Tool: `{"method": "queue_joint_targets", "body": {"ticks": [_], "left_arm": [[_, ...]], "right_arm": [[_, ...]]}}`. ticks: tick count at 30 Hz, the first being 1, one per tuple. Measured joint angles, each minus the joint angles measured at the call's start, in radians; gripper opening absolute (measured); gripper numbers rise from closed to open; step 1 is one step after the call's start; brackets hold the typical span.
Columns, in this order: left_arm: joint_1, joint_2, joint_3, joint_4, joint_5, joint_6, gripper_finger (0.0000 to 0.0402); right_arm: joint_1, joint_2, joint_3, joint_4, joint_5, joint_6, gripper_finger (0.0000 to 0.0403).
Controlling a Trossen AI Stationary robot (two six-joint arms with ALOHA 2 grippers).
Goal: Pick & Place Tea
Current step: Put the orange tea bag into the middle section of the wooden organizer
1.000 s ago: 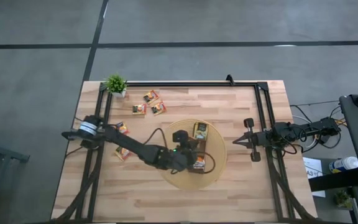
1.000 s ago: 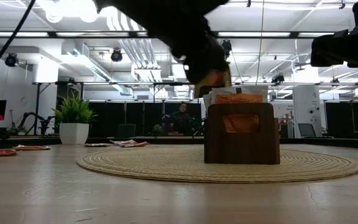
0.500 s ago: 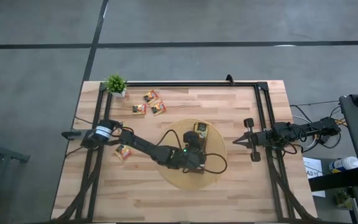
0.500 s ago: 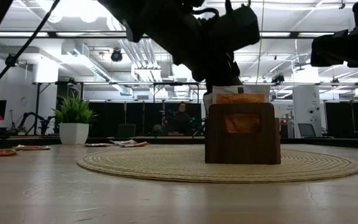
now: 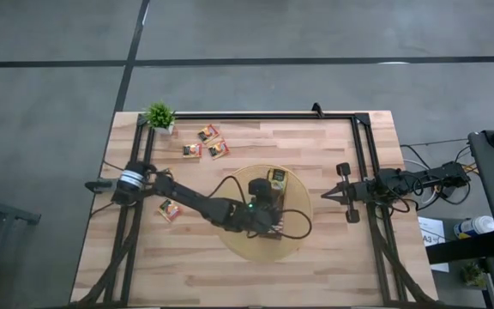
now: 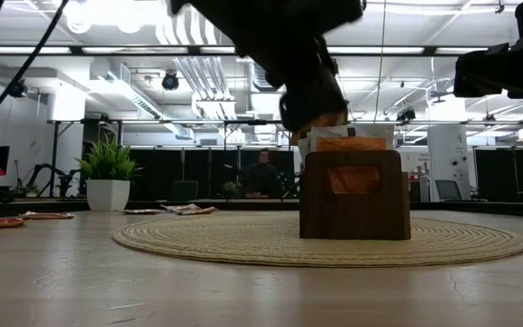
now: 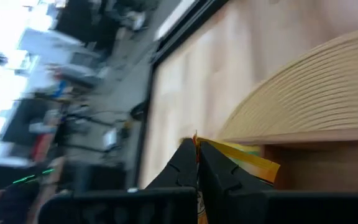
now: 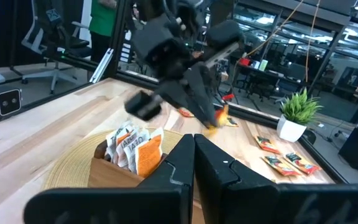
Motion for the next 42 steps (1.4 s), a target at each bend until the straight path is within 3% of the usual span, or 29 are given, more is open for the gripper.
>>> {"method": "queue_joint_targets", "body": {"ticks": [4,8,16,31,42], "left_arm": [[0.000,-0.046,-0.002,-0.086,0.182,-0.086,0.0000],[0.000,-0.053,-0.003,-0.090,0.268,-0.109,0.0000],[0.006,-0.053,-0.014,-0.040,0.149,-0.110,0.0000],[0.035,-0.028,-0.039,0.067,0.213,-0.088,0.0000],[0.060,-0.016,-0.039,0.074,0.202,-0.083,0.0000]], "right_arm": [[0.000,0.000,0.000,-0.001,0.000,0.000,0.0008],[0.000,-0.001,0.000,-0.001,0.000,0.000,0.0009],[0.000,0.000,0.000,-0.002,0.000,0.000,0.0008],[0.000,0.001,0.000,-0.001,0.000,0.000,0.0008],[0.000,0.000,0.000,-0.002,0.000,0.000,0.0009]]}}
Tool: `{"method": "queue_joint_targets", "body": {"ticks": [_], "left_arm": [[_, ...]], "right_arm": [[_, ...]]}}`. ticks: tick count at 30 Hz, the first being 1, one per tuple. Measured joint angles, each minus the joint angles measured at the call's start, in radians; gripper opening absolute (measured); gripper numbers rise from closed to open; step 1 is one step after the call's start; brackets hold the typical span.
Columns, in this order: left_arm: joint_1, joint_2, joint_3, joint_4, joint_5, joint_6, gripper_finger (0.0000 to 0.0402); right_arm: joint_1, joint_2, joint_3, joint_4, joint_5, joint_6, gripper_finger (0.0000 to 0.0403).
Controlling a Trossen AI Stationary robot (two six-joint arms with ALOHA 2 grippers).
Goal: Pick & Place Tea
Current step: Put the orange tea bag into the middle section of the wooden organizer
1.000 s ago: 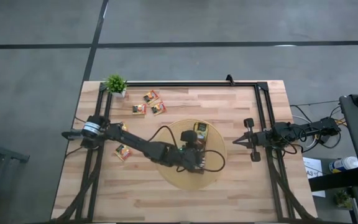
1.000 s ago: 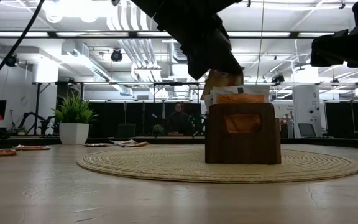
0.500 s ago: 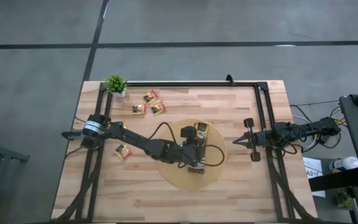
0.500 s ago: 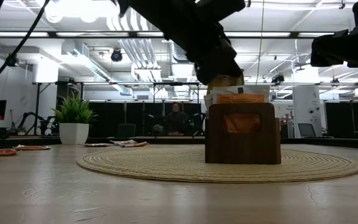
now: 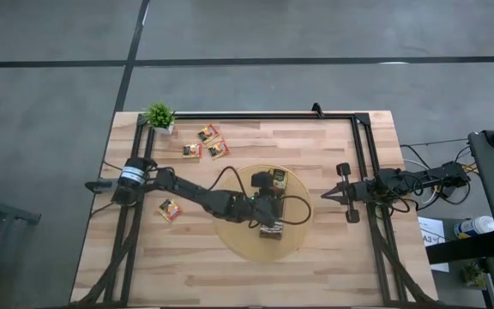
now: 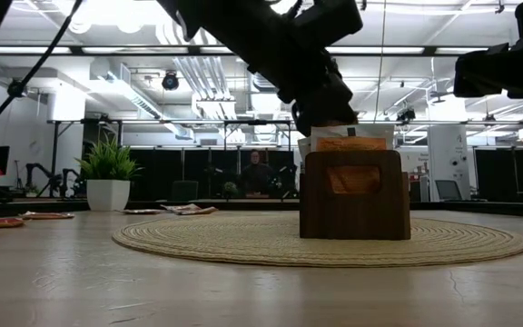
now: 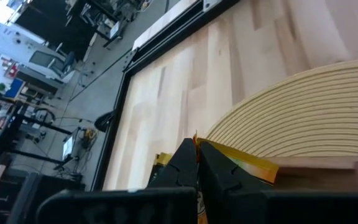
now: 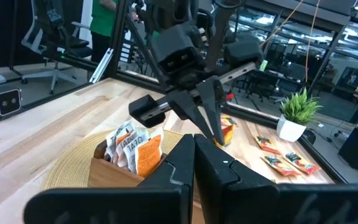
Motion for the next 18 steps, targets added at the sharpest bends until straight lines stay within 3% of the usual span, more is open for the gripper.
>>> {"method": "queue_joint_targets", "body": {"ticks": [7,18], "left_arm": [[0.031,0.000,0.000,-0.002,0.002,-0.021,0.0015],[0.035,0.000,-0.001,-0.006,0.070,0.001,0.0104]], "right_arm": [[0.000,0.000,0.000,0.000,0.000,0.000,0.0008],[0.000,0.000,0.000,0.000,0.000,0.000,0.0008]]}}
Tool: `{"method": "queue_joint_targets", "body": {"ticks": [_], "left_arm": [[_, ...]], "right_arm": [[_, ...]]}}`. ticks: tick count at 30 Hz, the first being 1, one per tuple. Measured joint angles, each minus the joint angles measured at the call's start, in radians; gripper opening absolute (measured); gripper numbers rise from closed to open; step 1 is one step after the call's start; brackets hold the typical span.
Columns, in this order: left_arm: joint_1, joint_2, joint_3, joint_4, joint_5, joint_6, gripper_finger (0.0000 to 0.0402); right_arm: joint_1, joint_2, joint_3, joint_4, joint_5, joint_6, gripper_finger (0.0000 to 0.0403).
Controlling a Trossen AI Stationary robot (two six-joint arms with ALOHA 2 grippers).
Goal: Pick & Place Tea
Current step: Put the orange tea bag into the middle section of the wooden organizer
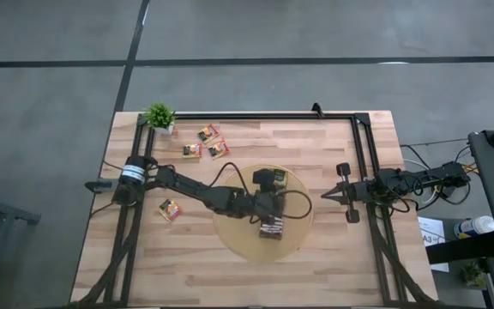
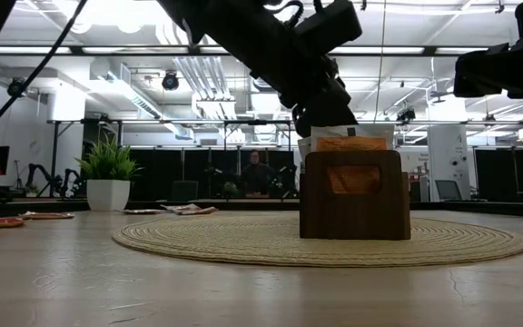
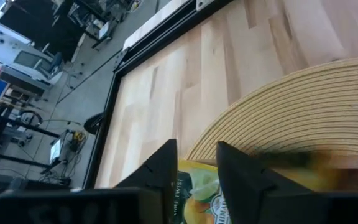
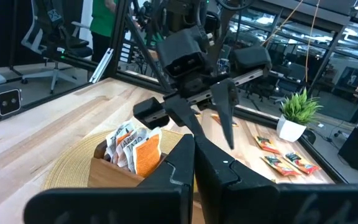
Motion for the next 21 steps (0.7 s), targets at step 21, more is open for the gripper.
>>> {"method": "queue_joint_targets", "body": {"ticks": [21], "left_arm": [[-0.051,-0.075,-0.001,-0.159,-0.071,-0.068,0.0128]], "right_arm": [[0.000,0.000,0.000,0.000,0.000,0.000,0.0009]]}}
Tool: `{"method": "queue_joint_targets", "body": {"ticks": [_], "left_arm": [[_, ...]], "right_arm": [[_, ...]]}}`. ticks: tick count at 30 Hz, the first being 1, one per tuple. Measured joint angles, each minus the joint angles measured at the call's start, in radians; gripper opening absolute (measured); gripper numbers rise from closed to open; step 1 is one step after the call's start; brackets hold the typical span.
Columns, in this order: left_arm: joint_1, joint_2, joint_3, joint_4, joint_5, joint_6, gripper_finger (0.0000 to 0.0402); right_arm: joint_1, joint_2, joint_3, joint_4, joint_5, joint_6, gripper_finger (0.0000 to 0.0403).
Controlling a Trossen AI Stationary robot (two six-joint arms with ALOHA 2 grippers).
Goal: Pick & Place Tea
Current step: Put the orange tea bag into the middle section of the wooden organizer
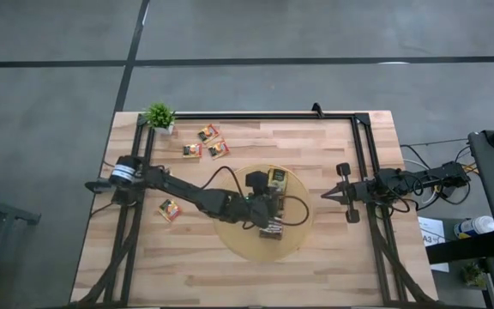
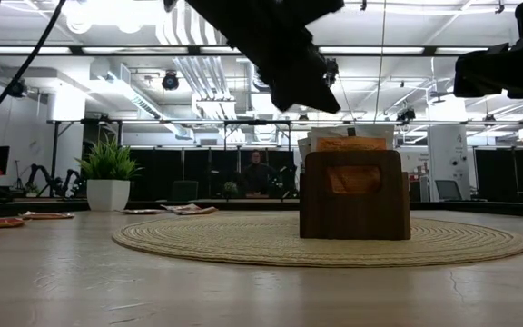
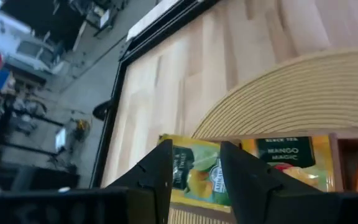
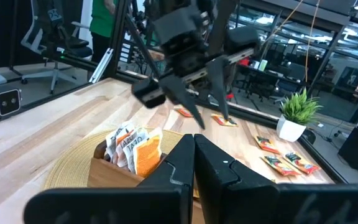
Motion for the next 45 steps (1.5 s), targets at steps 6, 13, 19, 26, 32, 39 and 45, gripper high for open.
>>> {"method": "queue_joint_targets", "body": {"ticks": [6,13,19,26,32,39,45], "left_arm": [[0.005,-0.063,0.000,-0.113,-0.004,-0.161,0.0128],[0.003,-0.164,-0.013,-0.372,-0.007,-0.418,0.0128],[0.002,-0.273,-0.141,-0.426,0.006,-0.585,0.0128],[0.002,-0.455,-0.291,-0.492,0.183,-0.772,0.0128],[0.001,-0.600,-0.384,-0.589,0.371,-0.945,0.0128],[0.001,-0.713,-0.451,-0.743,0.424,-1.014,0.0128],[0.000,-0.763,-0.474,-0.890,0.439,-1.124,0.0128]], "right_arm": [[0.000,0.000,0.000,0.001,0.000,0.000,0.0008],[0.000,0.000,0.000,0.000,0.000,0.000,0.0008],[0.000,0.000,0.000,0.000,0.000,0.000,0.0008],[0.000,0.000,0.000,0.001,0.000,0.000,0.0008],[0.000,0.000,0.000,0.000,0.000,0.000,0.0008],[0.000,0.000,0.000,0.000,0.000,0.000,0.0008],[0.000,0.000,0.000,0.000,0.000,0.000,0.0008]]}}
